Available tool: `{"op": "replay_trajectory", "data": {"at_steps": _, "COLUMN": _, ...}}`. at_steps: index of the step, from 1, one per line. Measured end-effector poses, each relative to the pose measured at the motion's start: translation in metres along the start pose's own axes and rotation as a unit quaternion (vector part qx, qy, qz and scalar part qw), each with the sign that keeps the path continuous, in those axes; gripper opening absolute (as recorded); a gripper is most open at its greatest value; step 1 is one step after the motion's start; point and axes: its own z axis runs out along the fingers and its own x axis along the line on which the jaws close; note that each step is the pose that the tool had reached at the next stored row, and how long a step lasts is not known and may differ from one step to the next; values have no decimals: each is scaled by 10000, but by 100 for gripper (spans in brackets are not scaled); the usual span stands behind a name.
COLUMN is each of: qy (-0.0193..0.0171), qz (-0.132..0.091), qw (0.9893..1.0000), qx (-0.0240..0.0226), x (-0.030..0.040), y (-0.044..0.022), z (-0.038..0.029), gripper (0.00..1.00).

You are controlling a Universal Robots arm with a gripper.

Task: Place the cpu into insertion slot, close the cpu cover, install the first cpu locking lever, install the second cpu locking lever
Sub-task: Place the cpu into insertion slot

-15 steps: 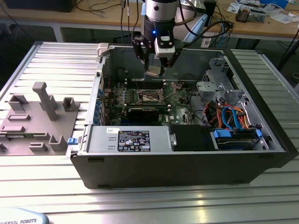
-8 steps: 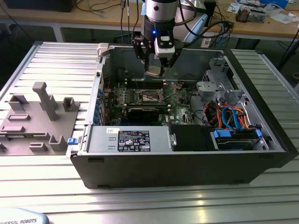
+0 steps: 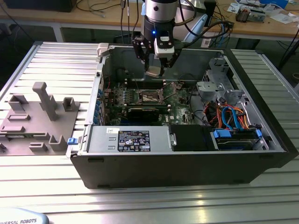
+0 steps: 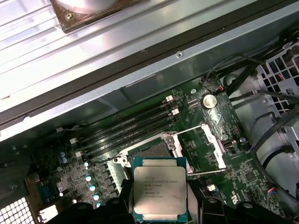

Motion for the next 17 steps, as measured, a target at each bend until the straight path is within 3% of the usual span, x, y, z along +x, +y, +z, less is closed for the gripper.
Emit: {"op": "replay_trajectory", "data": {"at_steps": 17, "qy": -3, "qz": 44, "qw": 10000, "qx": -1, "x": 0, "y": 0, "z": 4, "gripper": 54}}
